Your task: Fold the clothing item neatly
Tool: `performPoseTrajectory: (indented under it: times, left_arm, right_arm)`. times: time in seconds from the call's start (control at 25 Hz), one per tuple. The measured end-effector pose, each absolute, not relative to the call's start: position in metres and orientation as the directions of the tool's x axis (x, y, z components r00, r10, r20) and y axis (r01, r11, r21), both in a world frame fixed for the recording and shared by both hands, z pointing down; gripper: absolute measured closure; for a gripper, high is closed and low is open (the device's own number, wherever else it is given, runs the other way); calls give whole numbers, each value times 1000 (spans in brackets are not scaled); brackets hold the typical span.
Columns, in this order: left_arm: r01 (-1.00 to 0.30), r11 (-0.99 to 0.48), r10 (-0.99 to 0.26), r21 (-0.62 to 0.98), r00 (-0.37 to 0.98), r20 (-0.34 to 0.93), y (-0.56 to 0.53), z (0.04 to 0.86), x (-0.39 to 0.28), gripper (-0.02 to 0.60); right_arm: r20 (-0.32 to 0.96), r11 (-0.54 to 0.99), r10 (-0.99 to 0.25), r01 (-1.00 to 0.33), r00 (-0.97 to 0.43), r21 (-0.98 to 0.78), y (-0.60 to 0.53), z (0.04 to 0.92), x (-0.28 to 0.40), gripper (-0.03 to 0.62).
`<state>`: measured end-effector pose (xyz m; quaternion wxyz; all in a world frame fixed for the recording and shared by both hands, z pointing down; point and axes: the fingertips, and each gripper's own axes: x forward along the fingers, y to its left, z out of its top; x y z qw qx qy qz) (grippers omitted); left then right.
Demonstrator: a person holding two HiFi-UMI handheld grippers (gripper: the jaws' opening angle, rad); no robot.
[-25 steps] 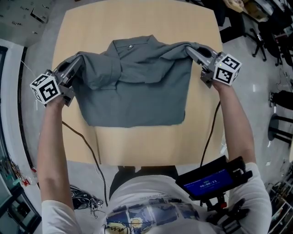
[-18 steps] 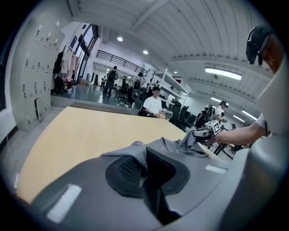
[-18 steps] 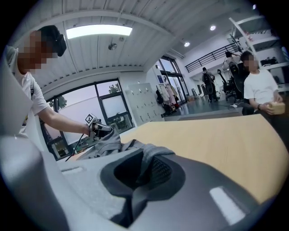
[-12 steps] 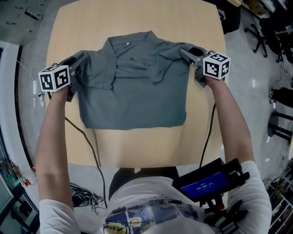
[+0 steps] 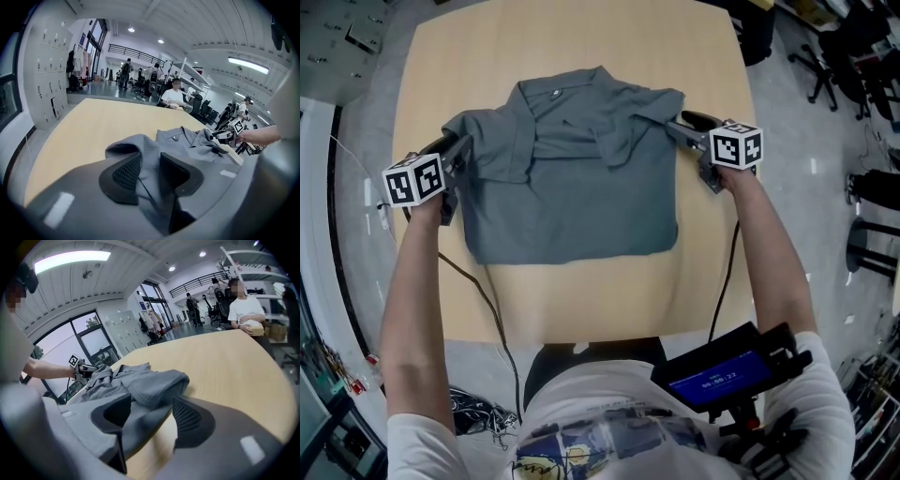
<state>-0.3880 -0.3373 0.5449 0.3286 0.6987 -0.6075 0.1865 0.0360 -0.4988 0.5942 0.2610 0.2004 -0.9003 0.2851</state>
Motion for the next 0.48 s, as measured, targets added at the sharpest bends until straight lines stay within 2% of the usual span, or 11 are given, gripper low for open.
performPoseTrajectory:
  times: [0.24,0.48]
  left_arm:
    - [-979,-41,-727,201,167,666,-297,544,-386,437]
    - [-982,-128,-694,137,187,695,-235,540,-367,437]
  right_arm:
    - [618,755,-223,-534,-754,-380,-450,596,49,328]
    - [624,767,-252,-546,-739,-337,-378,584,51,329]
